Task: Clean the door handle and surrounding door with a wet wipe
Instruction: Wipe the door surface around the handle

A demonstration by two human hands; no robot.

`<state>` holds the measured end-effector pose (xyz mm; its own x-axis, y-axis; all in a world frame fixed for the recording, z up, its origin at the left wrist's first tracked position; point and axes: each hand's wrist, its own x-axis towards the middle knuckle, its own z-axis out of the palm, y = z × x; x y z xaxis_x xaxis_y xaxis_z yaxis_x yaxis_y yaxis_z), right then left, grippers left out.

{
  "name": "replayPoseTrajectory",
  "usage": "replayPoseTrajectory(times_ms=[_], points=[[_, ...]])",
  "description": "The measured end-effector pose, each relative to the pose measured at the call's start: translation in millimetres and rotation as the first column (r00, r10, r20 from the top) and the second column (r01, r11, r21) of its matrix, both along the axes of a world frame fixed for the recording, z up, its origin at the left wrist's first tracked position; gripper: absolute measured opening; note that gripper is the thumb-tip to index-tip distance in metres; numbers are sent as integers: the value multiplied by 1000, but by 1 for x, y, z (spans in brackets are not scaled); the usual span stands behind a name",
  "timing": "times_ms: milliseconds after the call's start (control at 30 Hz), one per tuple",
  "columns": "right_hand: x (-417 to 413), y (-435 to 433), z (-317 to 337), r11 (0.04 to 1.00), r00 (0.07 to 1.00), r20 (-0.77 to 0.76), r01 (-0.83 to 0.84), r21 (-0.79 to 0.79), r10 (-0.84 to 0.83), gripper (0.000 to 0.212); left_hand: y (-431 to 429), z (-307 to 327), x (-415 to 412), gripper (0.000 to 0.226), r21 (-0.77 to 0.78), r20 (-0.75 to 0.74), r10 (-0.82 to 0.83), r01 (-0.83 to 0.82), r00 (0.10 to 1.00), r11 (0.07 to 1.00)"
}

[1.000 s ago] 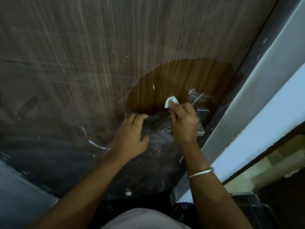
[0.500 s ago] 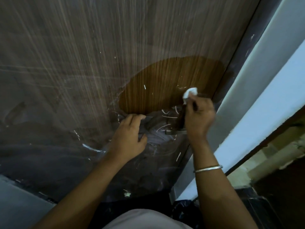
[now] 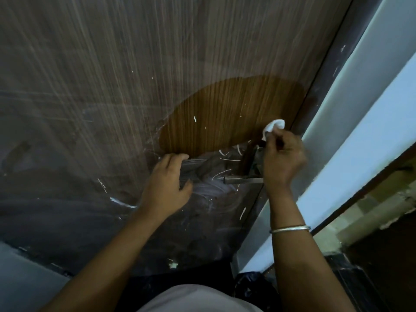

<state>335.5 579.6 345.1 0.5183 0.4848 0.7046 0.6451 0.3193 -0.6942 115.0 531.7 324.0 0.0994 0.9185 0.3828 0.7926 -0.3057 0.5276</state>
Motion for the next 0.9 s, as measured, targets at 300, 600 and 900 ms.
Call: replayPoseTrajectory(times_ms=[300, 600, 900], points=[[-28, -8, -16, 997, 949, 314, -17, -70, 38, 12, 1, -1, 4, 55, 13, 5, -24, 23, 1000, 1000], [-25, -6, -14, 983, 997, 74, -22, -184, 36, 9, -4, -6, 1, 54, 5, 3, -5, 5, 1000, 1000], [-30, -14, -19, 973, 1000, 23, 18, -231, -13, 7, -5, -6, -9, 55, 3, 37, 42, -42, 998, 999]])
